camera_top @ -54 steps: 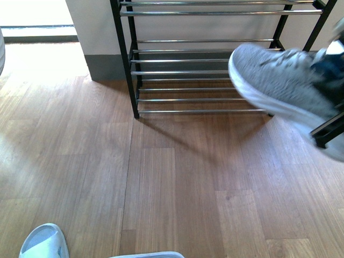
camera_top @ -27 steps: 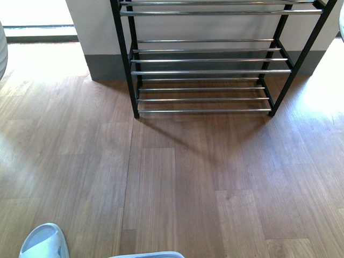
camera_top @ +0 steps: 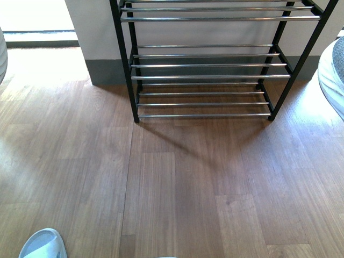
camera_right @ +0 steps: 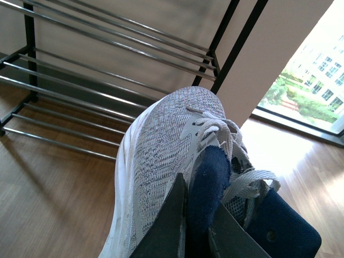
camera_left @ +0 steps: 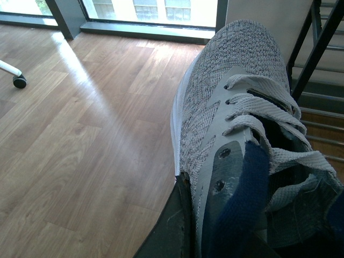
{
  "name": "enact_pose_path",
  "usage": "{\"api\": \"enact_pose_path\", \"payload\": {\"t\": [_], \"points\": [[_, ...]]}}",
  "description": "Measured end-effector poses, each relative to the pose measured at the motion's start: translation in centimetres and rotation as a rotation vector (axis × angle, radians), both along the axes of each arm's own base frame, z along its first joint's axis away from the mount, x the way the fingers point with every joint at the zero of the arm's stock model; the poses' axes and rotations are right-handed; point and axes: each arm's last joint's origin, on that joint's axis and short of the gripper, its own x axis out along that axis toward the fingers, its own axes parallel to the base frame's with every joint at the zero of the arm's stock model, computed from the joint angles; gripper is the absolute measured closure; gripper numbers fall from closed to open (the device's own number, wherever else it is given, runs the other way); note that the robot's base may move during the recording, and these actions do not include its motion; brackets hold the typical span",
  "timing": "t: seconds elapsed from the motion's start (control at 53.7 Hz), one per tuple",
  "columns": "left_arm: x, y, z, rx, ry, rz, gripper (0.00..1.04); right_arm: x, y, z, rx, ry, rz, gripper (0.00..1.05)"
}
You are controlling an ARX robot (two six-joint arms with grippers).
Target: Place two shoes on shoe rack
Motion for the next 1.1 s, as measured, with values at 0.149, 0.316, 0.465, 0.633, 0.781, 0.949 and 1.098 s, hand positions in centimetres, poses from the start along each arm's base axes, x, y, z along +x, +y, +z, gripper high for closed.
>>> {"api": "enact_pose_path", "payload": {"t": [0.149,0.316,0.465,0.633,0.781,0.949,1.098], "points": [[0.0,0.0,0.0,0.0,-0.001,0.001,1.03,-0.3,0.0,-0.5,-0.005,0.032,0.005,1.03],[0.0,0.0,0.0,0.002,-0.001,0.006,1.03,-0.3,0.1,-0.8,-0.006,0.048,0.031,1.03],[0.0,0.0,0.0,0.001,-0.001,0.002,1.03,-0.2,0.1,-1.1,-0.007,0.066,0.04,1.03],[0.0,0.0,0.0,0.0,-0.001,0.001,1.03,-0.2,0.1,-1.3,-0.009,0.077,0.039,1.03],[0.0,0.0,0.0,0.0,-0.001,-0.001,1.03,-0.2,0.1,-1.4,-0.01,0.088,0.039,1.03],[0.0,0.0,0.0,0.0,-0.002,0.001,1.03,-0.2,0.1,-1.7,-0.013,0.106,0.039,1.03],[0.0,0.0,0.0,-0.002,-0.001,-0.004,1.03,-0.2,0.0,-1.9,-0.015,0.115,0.031,1.03]]}}
